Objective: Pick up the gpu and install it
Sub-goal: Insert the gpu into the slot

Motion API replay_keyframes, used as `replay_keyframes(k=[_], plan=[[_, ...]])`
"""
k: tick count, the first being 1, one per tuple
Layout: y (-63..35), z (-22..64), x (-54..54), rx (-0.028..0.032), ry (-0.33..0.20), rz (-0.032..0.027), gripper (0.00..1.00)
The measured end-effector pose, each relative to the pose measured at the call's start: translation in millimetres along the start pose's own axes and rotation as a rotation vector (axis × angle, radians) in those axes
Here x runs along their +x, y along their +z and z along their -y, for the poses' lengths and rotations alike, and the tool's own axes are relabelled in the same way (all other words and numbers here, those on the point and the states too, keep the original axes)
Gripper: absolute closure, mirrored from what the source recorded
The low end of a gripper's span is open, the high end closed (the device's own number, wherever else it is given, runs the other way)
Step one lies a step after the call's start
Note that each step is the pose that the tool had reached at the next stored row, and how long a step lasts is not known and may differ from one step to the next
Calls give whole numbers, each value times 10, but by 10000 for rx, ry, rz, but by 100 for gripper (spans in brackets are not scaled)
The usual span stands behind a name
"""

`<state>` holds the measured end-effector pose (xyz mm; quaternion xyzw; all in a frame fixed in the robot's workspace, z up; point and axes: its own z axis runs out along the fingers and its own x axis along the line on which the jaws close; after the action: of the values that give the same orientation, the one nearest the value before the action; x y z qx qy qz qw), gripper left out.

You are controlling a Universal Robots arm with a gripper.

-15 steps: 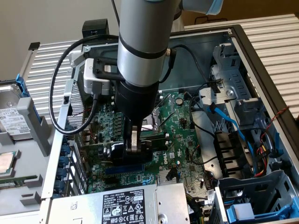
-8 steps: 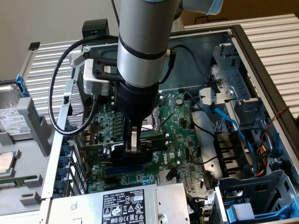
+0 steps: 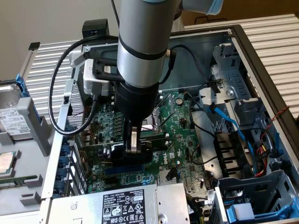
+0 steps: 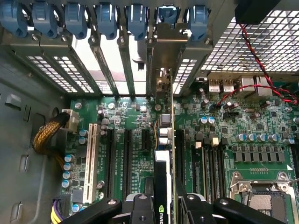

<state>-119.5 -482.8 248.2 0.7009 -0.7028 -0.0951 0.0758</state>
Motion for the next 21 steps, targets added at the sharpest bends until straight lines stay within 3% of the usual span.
replay_keyframes(k=[21], plan=[[15,8,19,20,-1,3,73]])
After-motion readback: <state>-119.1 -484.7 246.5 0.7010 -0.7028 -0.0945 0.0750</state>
